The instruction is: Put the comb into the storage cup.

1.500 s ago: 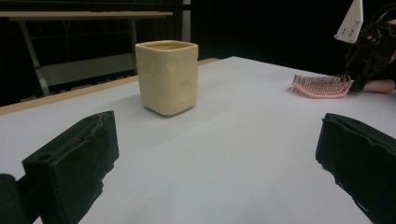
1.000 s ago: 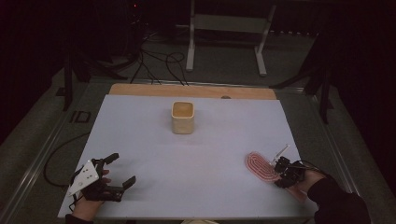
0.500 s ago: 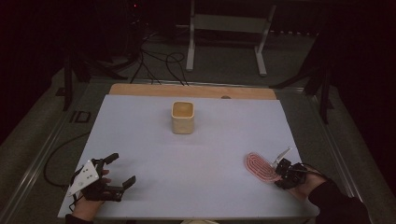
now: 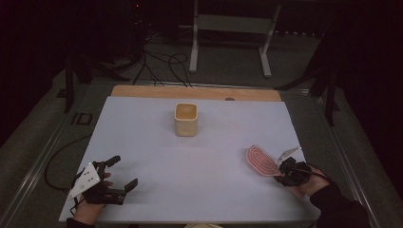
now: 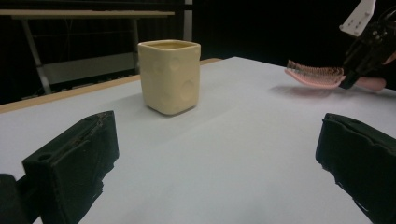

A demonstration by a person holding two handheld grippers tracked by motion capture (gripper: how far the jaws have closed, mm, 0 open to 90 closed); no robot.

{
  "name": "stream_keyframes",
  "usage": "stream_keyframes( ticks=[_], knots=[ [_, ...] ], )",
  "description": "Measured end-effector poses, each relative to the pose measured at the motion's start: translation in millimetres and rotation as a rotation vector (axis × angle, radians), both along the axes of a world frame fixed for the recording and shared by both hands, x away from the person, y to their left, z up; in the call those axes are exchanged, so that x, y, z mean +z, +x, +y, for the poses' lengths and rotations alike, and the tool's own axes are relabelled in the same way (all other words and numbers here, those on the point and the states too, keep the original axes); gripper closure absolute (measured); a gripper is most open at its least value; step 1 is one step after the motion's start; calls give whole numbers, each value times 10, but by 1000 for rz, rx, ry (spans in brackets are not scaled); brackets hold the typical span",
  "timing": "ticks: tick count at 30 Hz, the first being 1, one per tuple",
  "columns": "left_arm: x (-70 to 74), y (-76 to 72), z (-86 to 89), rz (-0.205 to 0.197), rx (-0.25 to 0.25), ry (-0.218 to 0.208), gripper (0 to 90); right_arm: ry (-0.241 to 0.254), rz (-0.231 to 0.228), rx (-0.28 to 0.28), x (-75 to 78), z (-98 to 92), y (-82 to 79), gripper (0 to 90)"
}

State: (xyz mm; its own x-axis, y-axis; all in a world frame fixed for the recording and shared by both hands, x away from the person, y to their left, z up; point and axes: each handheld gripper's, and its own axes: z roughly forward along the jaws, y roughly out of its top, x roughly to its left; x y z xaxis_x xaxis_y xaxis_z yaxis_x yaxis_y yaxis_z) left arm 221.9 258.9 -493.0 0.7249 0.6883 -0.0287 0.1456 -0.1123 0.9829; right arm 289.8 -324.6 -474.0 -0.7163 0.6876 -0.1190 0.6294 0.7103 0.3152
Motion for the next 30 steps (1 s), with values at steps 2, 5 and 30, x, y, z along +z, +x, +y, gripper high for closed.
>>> stream_keyframes(
  ticks=[2,5,30],
  knots=[
    [0,1,0,0,0,1,6,25,-37,-1,37,18,15,704],
    [1,-1,-1,0,0,0,6,91,-59,-10,85,50,45,704],
    [4,-8,-14,-1,-6,3,6,433,-144,81,19,832,130,704]
  ],
)
